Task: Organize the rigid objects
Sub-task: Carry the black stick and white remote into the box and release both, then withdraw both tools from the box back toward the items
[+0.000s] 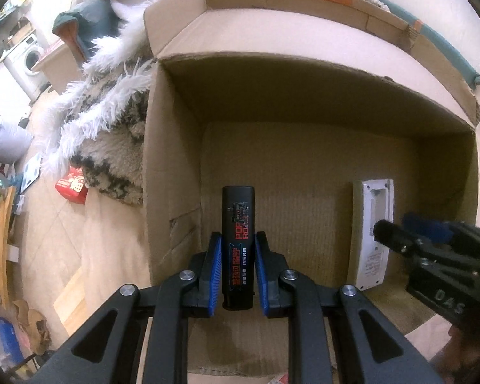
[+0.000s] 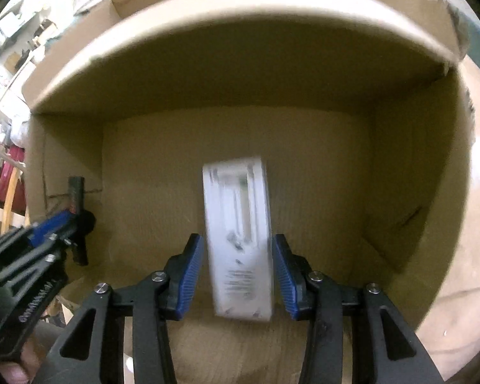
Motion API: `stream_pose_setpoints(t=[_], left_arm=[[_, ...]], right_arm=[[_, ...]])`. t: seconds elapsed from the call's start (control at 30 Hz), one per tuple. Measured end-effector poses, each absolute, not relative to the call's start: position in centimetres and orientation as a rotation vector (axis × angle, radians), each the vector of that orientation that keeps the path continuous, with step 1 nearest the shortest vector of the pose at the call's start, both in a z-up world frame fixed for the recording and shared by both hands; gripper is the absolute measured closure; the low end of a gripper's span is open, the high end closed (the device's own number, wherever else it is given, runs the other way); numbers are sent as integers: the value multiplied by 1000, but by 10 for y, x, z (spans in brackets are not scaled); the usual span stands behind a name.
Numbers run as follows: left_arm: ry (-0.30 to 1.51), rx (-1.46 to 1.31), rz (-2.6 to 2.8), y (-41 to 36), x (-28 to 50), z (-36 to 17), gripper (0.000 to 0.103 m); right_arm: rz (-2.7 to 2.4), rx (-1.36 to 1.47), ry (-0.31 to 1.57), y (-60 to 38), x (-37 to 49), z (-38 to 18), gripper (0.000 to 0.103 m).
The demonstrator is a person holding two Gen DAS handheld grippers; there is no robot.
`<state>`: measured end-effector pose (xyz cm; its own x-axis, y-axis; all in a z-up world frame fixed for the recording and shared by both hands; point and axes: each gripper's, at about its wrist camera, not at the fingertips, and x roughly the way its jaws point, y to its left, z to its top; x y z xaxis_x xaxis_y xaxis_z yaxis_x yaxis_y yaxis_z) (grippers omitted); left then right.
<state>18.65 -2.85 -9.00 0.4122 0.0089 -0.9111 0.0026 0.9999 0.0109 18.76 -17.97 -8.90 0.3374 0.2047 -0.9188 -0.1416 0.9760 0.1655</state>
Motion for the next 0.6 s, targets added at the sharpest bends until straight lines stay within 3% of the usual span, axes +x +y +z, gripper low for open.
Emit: stream_pose_setpoints(t=[0.07, 0.13, 0.2, 0.27, 0.33, 0.43, 0.5, 0.6], left_arm=[[1154, 14, -6, -29, 187, -91, 82], [1154, 20, -18, -31, 186, -91, 73], [1138, 37, -25, -35, 185, -87, 50], [1124, 29, -45, -37, 183, -82, 43], [1114, 37, -47, -40, 181, -79, 41], [1106, 27, -48, -40, 178, -76, 40], [1110, 11, -52, -38, 178, -75, 40], [1130, -6, -59, -36, 177, -74, 40]], right_arm=[[235, 65, 1178, -178, 187, -82, 44], [257, 81, 1153, -173, 185, -76, 41], [275, 89, 1130, -169, 181, -69, 37], [290, 93, 1113, -167, 181, -67, 36], [297, 103, 1104, -166, 182, -66, 35], [296, 124, 1084, -173, 178, -59, 24], [281, 136, 1077, -176, 180, -54, 3], [282, 154, 1055, -193, 174, -53, 0]])
